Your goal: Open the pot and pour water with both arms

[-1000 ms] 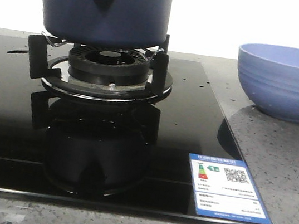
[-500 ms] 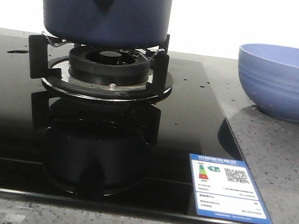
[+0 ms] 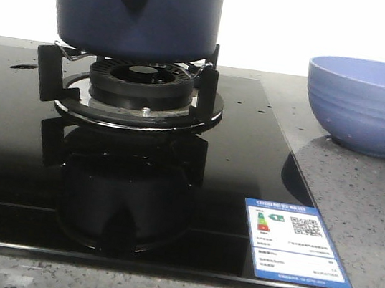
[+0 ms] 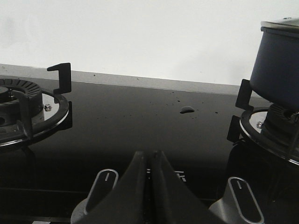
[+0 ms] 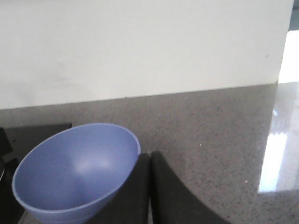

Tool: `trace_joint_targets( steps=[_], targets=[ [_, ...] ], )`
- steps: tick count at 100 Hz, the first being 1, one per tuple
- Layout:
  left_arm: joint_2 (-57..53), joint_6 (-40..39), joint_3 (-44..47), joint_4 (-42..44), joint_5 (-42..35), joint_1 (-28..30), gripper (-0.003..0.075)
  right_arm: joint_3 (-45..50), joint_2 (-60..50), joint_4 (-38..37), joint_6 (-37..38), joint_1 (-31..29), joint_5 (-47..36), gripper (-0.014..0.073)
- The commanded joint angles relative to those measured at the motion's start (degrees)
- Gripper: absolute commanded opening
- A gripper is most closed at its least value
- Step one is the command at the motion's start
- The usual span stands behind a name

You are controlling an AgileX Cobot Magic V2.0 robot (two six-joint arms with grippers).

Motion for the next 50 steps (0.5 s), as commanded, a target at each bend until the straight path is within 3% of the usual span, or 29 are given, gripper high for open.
trace_joint_targets(
  steps=[1, 37, 50],
  targets=[
    [-1.6, -0.6, 1.9, -0.5, -4.1, 0.2, -0.0020, 3.3, -3.5, -4.3, 2.7, 0.2, -8.8, -0.0063],
    [-1.6, -0.6, 1.9, -0.5, -4.1, 0.2, -0.0020, 23.6, -18.3, -7.0, 3.7, 4.0, -14.8, -0.0063],
    [-1.6, -0.6, 1.9, -0.5, -4.1, 0.2, -0.0020, 23.5, -22.5, -9.2, 3.7, 4.0, -9.2, -0.0063]
  ],
)
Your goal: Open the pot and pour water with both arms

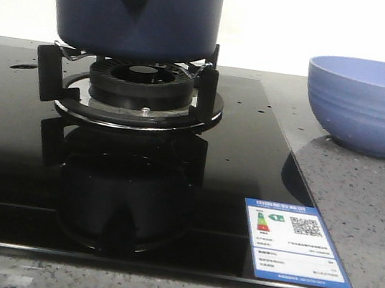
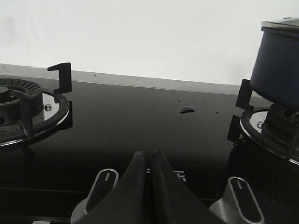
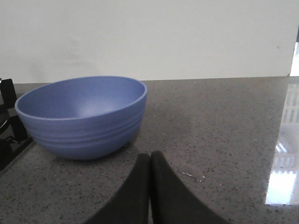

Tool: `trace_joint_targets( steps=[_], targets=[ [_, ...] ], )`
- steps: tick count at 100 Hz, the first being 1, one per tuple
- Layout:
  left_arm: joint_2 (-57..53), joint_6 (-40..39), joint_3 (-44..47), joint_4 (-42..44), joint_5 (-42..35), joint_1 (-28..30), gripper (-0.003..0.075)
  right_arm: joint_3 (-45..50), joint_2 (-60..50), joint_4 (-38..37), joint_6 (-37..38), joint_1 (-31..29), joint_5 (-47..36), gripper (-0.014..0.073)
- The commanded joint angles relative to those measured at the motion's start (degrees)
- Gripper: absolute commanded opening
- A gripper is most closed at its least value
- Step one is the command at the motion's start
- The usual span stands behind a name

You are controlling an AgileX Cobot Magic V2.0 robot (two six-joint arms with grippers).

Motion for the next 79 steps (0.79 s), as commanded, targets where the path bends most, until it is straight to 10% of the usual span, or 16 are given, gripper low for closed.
trace_joint_targets(
  steps=[1, 79],
  targets=[
    [-1.6, -0.6, 1.9, -0.5, -4.2, 0.2, -0.0020, 1.5, -2.2, -2.3, 0.0, 0.1, -2.4, -0.0063],
    [-1.5, -0.6, 1.9, -0.5, -4.3, 0.2, -0.0020, 1.4, -2.3, -2.9, -0.5, 0.1, 0.7, -0.0063]
  ],
)
